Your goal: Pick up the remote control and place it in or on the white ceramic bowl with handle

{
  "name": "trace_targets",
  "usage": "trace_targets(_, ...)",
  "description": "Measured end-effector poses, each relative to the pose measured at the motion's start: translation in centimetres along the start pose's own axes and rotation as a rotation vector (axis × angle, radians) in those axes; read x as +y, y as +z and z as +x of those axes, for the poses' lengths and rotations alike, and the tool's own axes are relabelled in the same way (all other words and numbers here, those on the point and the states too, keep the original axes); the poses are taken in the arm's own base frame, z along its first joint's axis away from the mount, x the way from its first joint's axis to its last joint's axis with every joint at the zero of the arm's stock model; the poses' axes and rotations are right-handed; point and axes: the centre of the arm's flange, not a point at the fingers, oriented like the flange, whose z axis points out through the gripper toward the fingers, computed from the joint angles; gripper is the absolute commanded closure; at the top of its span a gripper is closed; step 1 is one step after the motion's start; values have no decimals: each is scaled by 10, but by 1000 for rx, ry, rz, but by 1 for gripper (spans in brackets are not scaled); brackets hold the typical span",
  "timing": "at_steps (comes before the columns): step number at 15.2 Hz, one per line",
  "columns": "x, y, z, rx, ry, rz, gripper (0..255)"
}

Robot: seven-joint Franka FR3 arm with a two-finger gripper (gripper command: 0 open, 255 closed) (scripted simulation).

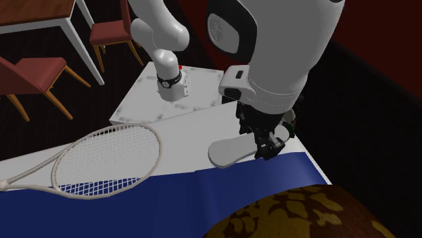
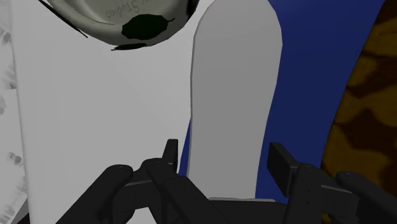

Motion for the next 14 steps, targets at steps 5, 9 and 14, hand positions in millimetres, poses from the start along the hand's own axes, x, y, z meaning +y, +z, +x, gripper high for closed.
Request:
trace_targets(5, 4, -22, -5, 0, 1, 0, 255)
trace_targets(9, 28, -25, -42, 0, -1, 1, 255)
trace_targets(14, 70, -26, -96, 2, -2, 0, 255)
